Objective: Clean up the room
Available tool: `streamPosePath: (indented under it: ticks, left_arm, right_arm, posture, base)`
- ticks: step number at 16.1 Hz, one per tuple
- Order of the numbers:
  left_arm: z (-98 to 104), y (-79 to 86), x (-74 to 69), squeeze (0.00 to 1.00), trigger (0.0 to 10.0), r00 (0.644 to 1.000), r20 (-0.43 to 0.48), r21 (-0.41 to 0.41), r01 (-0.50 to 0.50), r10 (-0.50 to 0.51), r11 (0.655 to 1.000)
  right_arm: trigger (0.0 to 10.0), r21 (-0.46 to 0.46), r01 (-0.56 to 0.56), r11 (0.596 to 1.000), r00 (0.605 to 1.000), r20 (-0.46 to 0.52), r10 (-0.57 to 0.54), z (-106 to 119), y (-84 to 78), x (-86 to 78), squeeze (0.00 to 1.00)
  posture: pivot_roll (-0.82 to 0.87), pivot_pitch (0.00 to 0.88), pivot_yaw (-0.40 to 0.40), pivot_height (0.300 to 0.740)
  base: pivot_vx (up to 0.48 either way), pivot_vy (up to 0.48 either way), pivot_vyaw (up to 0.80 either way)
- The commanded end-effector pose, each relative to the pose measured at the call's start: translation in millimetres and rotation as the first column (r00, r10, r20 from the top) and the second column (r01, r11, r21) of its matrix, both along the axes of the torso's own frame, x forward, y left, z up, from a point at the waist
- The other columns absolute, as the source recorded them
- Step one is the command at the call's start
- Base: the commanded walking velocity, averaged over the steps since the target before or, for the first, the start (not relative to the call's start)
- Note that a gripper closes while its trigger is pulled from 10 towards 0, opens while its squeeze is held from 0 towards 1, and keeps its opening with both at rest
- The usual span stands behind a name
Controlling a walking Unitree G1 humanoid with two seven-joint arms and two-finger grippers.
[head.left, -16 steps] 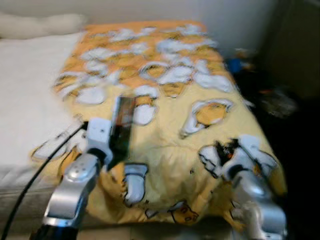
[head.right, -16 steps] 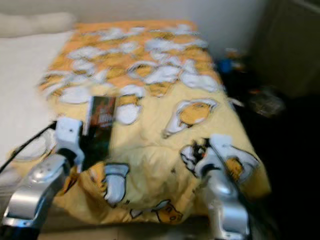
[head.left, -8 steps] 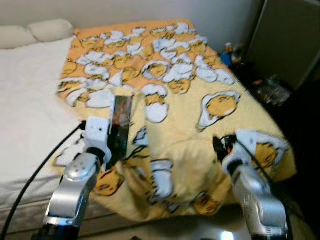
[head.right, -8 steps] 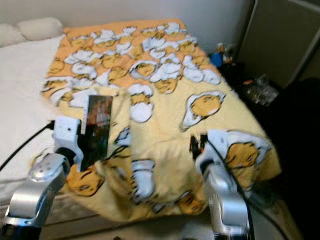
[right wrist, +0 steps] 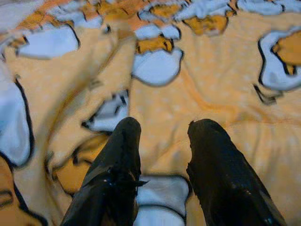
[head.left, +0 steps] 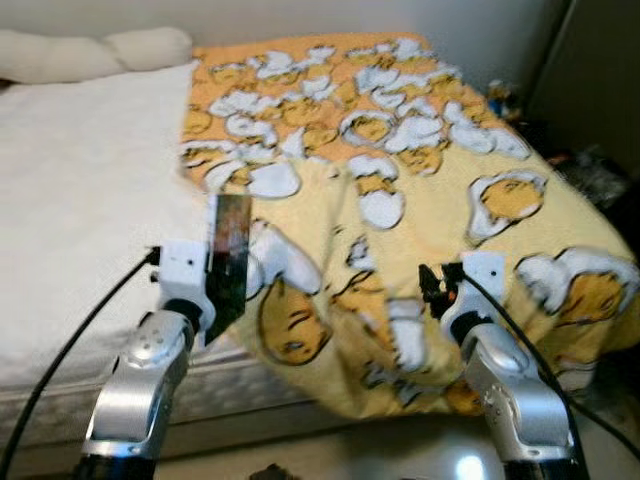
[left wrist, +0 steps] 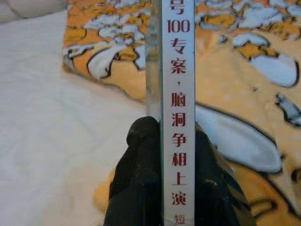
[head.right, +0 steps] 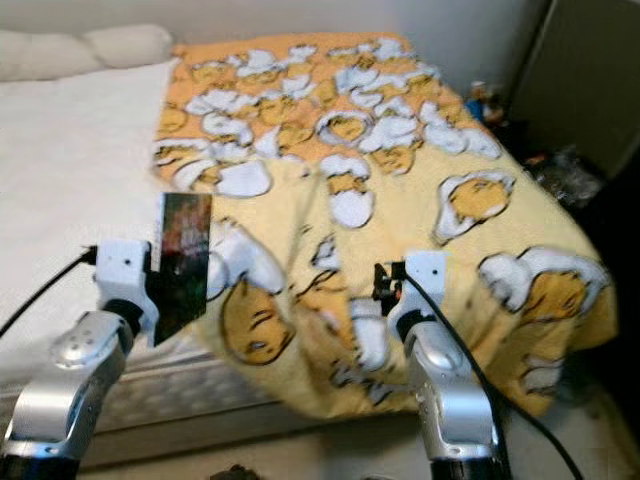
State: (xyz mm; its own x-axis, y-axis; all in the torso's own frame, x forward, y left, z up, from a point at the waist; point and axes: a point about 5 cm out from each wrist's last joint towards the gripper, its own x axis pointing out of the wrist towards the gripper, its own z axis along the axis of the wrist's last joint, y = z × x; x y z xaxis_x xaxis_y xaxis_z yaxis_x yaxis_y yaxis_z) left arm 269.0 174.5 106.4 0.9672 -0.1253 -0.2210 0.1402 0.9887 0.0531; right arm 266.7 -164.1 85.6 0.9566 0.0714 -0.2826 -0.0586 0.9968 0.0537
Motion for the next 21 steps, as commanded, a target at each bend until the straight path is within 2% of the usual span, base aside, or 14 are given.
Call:
streamPosePath:
  ticks: [1,7,21]
  left_arm:
    - [9.0,-2.4,-0.2,0.00,10.0,0.999,0.044,0.007,0.015,-0.015,1.000]
    - [9.4,-0.7,-5.6,0.00,10.0,0.999,0.040,0.023,0.008,-0.009,1.000]
    - [10.3,4.1,-8.1,0.00,10.0,1.000,0.030,0.033,-0.009,0.008,0.999]
  right_arm:
    - [10.0,-0.007,-0.009,1.000,1.000,0.009,0.009,1.6,0.1,0.4,0.00]
    - [10.0,-0.064,-0.007,0.998,0.999,0.047,0.010,3.7,0.2,4.1,0.00]
    - [10.0,-0.035,-0.024,0.999,0.998,0.063,0.026,2.9,3.1,-3.7,0.00]
  posture:
    - [0.02,0.000,0.044,0.740]
    - [0.04,0.000,0.034,0.740]
    - [0.04,0.000,0.041,0.740]
  base:
    - [0.000,0.439,0.00]
    - [0.000,0.442,0.00]
    - [0.000,0.441,0.00]
